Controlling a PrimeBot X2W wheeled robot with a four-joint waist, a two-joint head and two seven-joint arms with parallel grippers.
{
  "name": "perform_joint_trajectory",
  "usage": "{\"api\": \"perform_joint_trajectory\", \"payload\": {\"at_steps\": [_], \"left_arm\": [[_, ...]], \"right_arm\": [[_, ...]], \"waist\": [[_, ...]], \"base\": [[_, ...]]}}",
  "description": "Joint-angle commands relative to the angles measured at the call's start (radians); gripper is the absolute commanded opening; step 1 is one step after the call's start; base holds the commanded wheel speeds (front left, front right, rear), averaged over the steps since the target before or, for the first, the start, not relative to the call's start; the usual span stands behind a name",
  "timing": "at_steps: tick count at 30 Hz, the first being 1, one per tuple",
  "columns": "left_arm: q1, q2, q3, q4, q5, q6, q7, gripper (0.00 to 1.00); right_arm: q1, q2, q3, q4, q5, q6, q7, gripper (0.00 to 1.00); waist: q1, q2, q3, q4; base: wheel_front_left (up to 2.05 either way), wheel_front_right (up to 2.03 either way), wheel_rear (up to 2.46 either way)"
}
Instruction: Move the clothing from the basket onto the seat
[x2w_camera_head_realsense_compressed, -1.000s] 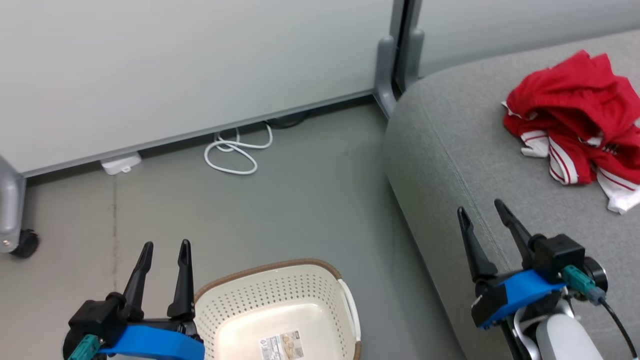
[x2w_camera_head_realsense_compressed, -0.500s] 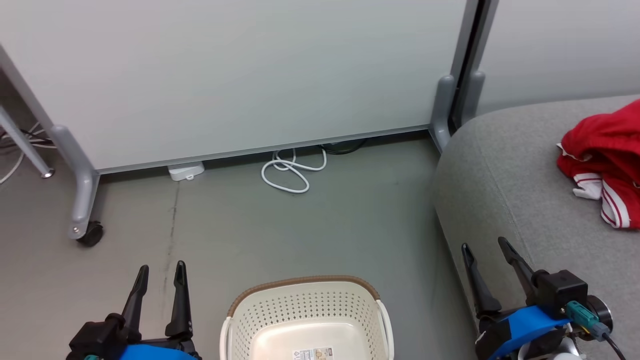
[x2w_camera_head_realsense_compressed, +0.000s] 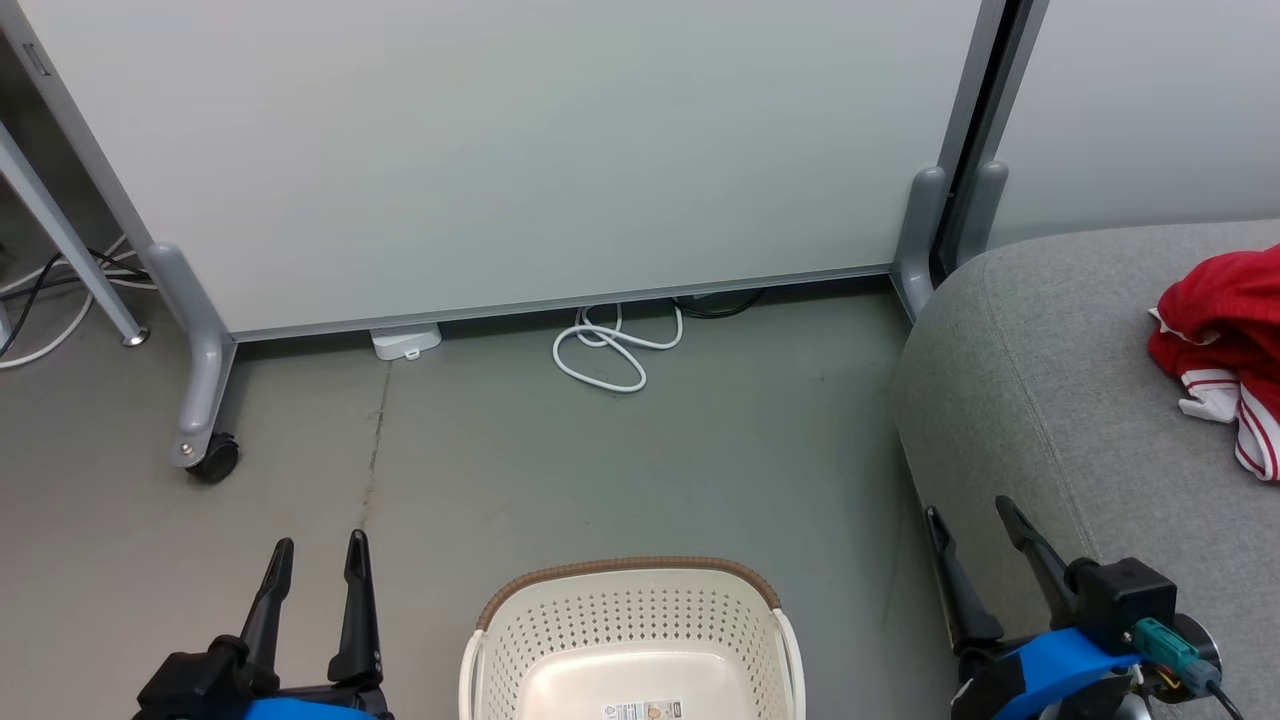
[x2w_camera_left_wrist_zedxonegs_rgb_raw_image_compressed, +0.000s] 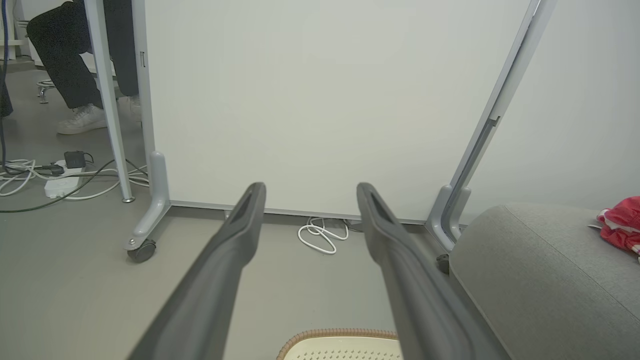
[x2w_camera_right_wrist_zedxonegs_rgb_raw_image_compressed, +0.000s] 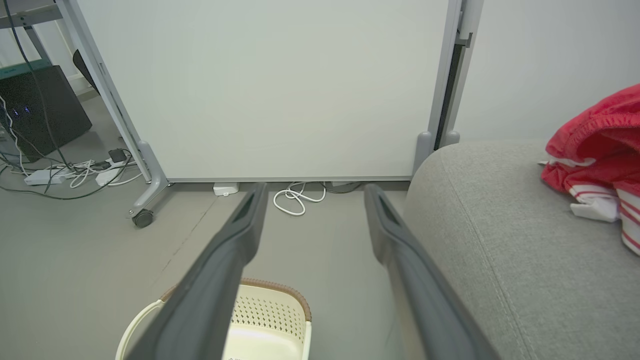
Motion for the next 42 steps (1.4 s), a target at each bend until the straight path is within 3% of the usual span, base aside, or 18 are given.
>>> {"api": "perform_joint_trajectory", "payload": {"at_steps": [1, 25, 26, 33, 42], "left_arm": [[0.008, -0.001, 0.003, 0.001, 0.006, -0.008, -0.005, 1.0], [-0.011, 0.032, -0.037, 0.028, -0.029, -0.009, -0.005, 1.0], [-0.001, 0.028, -0.036, 0.028, -0.029, -0.002, 0.0, 0.0], [0.028, 0.003, -0.039, 0.091, -0.029, -0.001, 0.006, 0.0], [0.008, -0.002, -0.021, 0.086, -0.165, -0.002, 0.042, 0.0]], "right_arm": [[0.014, 0.001, 0.001, 0.003, 0.006, 0.0, -0.007, 1.0], [0.005, 0.001, 0.017, 0.018, 0.027, 0.0, -0.009, 1.0], [0.0, 0.0, 0.017, 0.017, 0.027, 0.0, -0.005, 0.0], [0.023, 0.001, 0.018, 0.081, 0.03, 0.0, -0.002, 0.0], [0.012, 0.001, 0.001, 0.08, 0.185, 0.0, 0.022, 0.0]], "waist": [[0.0, -0.0001, 0.0, 0.0], [0.0, -0.0001, 0.018, -0.01], [0.0, -0.0001, 0.018, -0.01], [0.0002, -0.0001, 0.018, -0.01], [0.0001, -0.0001, 0.018, -0.01]], "base": [[0.0, 0.0, 0.0], [0.0, 0.0, 0.0], [0.0, 0.0, 0.0], [0.0, 0.0, 0.0], [0.0, 0.0, 0.0]]}}
